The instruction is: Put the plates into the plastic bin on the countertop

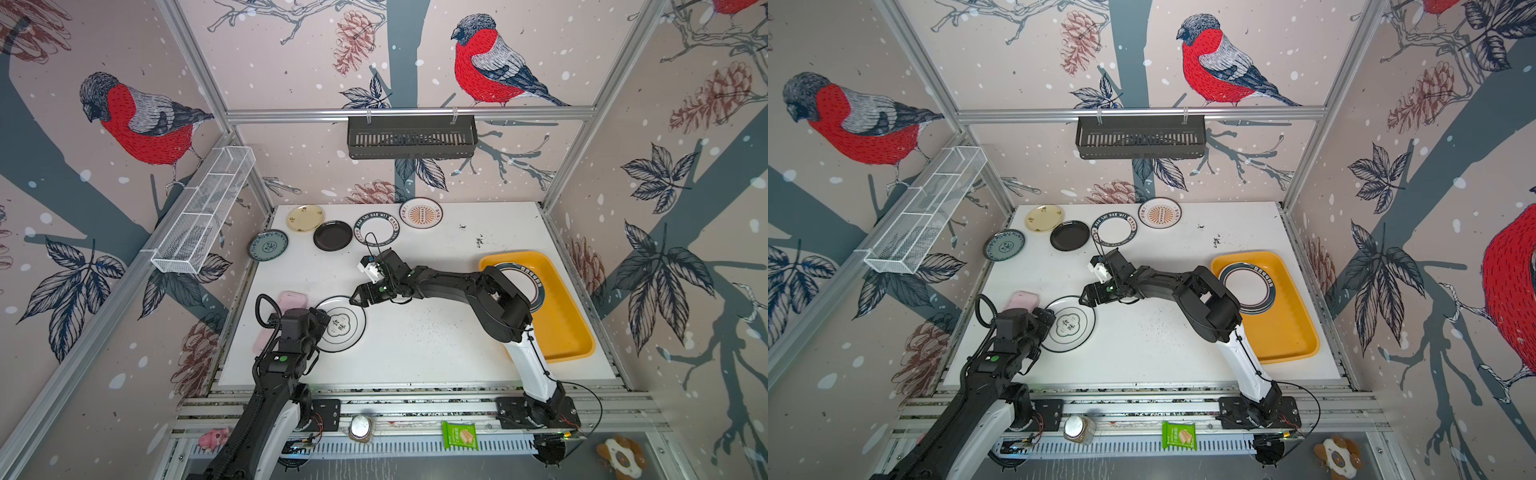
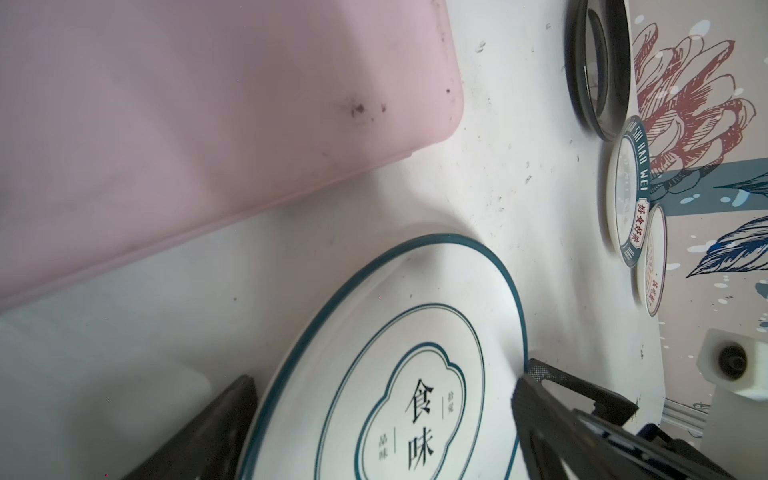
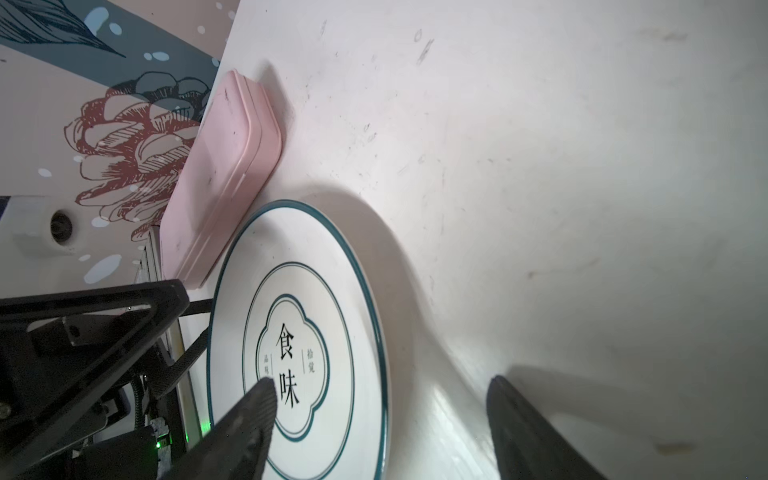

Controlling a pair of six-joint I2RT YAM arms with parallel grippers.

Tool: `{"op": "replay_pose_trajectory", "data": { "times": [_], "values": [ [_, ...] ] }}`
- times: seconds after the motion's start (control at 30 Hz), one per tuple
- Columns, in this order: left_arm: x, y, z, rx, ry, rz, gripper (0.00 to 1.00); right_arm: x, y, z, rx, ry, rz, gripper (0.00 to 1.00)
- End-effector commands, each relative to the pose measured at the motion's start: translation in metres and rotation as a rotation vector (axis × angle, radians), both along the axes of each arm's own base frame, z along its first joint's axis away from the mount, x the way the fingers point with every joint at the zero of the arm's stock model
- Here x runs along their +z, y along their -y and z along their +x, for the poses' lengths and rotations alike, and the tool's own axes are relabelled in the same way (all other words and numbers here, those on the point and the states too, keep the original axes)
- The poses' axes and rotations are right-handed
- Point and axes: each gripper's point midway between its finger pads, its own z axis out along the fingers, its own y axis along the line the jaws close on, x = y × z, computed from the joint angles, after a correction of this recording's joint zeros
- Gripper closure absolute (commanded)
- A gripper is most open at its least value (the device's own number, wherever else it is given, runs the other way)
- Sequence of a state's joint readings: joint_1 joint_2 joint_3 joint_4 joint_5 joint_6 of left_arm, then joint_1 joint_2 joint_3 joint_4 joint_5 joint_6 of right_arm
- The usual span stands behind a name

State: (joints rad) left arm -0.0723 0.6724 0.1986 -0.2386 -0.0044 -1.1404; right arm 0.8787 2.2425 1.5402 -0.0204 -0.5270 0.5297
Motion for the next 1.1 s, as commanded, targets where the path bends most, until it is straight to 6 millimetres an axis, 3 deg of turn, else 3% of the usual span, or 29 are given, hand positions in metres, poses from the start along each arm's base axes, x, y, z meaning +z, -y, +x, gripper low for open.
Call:
{"op": "replay_pose_trajectory", "data": {
  "times": [0.0, 0.27, 0.43, 0.63, 0.8, 1.07],
  "values": [
    [0.009, 0.013, 0.014, -0.08, 0.07, -0.02, 0.04, -0.004, 0.003, -0.002, -0.007, -0.06, 0.01, 0.26],
    [0.018, 0.018, 0.025, -0.142, 0.111, 0.003, 0.03, -0.018, 0.009, -0.012, 0.022, -0.104, -0.02, 0.36],
    [0.025, 0.033, 0.037, -0.221, 0.163, -0.028, 0.04, -0.022, 0.009, -0.018, 0.04, -0.131, -0.023, 0.51],
    [0.024, 0.033, 0.042, -0.231, 0.161, -0.016, 0.04, -0.019, 0.01, -0.022, 0.057, -0.137, -0.019, 0.67],
    [0.034, 0.035, 0.048, -0.254, 0.18, 0.002, 0.04, -0.017, 0.014, -0.018, 0.032, -0.142, -0.026, 0.8],
    [0.061, 0.032, 0.062, -0.289, 0.223, 0.076, 0.04, -0.006, 0.038, 0.0, -0.074, -0.169, -0.006, 0.93]
  ]
}}
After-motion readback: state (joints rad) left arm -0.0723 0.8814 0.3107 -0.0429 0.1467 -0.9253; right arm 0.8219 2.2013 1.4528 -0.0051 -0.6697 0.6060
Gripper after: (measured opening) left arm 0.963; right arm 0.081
